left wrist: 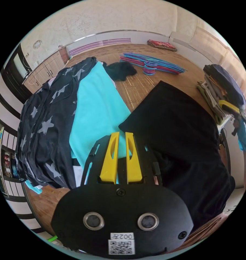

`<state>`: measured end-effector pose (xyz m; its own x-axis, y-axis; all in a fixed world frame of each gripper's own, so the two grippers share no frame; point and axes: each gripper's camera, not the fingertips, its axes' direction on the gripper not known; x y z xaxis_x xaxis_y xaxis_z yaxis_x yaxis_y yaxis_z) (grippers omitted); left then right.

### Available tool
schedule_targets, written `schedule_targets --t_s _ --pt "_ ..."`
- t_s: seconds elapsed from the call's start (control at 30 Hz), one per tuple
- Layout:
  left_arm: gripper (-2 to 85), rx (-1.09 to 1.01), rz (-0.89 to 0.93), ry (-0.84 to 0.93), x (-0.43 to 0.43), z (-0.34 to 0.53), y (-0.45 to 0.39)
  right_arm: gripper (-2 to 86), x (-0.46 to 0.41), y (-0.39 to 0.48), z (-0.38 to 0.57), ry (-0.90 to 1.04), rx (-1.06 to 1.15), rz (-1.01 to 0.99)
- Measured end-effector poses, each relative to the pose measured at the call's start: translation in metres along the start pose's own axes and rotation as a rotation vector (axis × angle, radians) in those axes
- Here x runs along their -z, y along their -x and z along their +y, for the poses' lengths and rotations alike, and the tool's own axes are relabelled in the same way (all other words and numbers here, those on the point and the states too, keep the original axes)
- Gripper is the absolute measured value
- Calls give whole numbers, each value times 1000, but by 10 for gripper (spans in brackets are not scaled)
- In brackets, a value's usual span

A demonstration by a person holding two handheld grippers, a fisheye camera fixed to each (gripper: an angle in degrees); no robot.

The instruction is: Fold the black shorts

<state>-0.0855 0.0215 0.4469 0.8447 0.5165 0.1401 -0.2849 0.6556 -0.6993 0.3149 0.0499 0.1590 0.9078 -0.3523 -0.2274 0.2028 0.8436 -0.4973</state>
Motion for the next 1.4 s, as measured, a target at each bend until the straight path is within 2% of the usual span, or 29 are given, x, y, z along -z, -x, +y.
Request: schedule_targets --t_s 0.13,0.3,0.5,0.63,0.8,0.9,1.03,1.23,1.4 --pt "1 -41 -13 -10 3 -23 -8 87 -8 -19 64 21 -127 -22" --pt "3 -114 1 -32 -2 -58 -30 129 -15 -34 137 -60 -335 -38" --pt "25 -242 42 -62 -20 -128 -65 175 -31 -54 193 -143 -610 -128" --pt "60 -320 91 -67 -42 -188 -91 184 -33 -60 220 -196 -725 -134" --pt "83 -376 95 -44 -74 -247 -120 185 -42 -67 251 -226 -841 -253" --pt "87 -355 114 -30 -93 -272 -125 177 -47 -67 260 -217 -837 -351" --pt "91 -346 120 7 -118 -297 -126 149 -46 -53 254 -179 -722 -326" --pt "50 -370 194 -2 -128 -307 -129 122 -39 -36 244 -130 -656 -219" --pt "-8 -413 175 -2 -125 -308 -142 80 -17 -5 219 -80 -495 11"
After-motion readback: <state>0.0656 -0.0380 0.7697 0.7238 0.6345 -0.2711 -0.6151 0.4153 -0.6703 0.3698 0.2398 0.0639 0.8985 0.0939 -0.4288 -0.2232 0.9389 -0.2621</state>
